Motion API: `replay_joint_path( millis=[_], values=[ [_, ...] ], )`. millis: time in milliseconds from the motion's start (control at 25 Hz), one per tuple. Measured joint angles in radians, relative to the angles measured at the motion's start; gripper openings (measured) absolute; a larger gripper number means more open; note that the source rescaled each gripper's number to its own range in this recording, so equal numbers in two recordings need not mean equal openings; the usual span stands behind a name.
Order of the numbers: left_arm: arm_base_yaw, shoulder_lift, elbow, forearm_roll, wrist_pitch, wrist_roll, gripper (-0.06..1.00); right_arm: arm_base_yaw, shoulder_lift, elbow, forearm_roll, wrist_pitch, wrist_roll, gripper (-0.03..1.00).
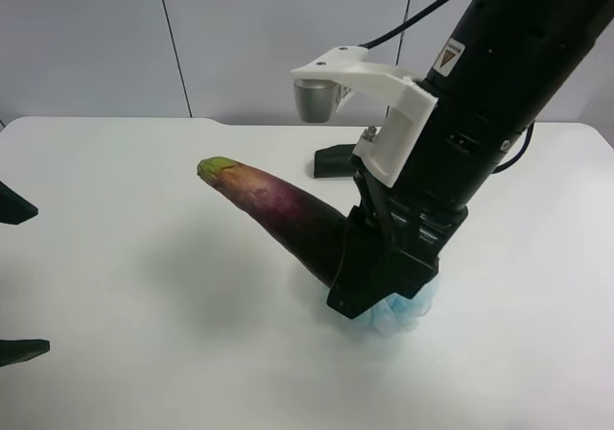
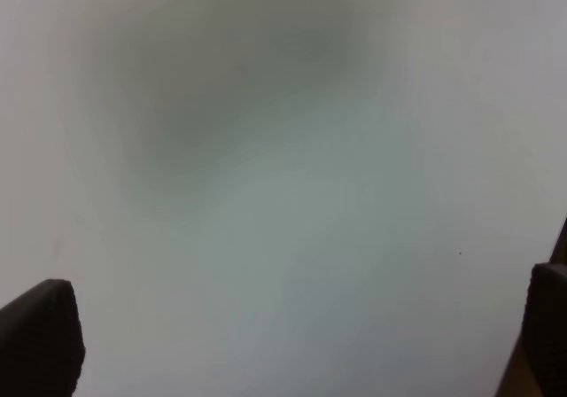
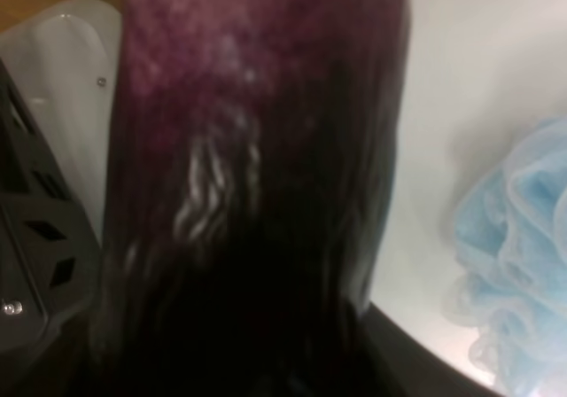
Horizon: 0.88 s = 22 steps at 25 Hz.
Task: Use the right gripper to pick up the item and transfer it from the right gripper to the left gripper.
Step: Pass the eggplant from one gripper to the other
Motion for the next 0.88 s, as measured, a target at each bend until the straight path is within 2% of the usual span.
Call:
replay_joint_path(
  millis=[280, 520, 880],
  values=[
    [-0.117, 0.080, -0.001, 0.131, -0.008, 0.003, 1.00, 0.000, 0.096, -0.001, 0.041, 0.004, 0.005, 0.01],
    [-0.176, 0.125, -0.001, 0.241, -0.060, 0.004, 1.00, 0.000, 0.120, -0.001, 0.078, 0.004, -0.015, 0.01],
    [-0.181, 0.205, -0.070, 0.276, -0.172, 0.007, 1.00, 0.000, 0.153, -0.001, 0.128, 0.004, -0.040, 0.01]
  ],
)
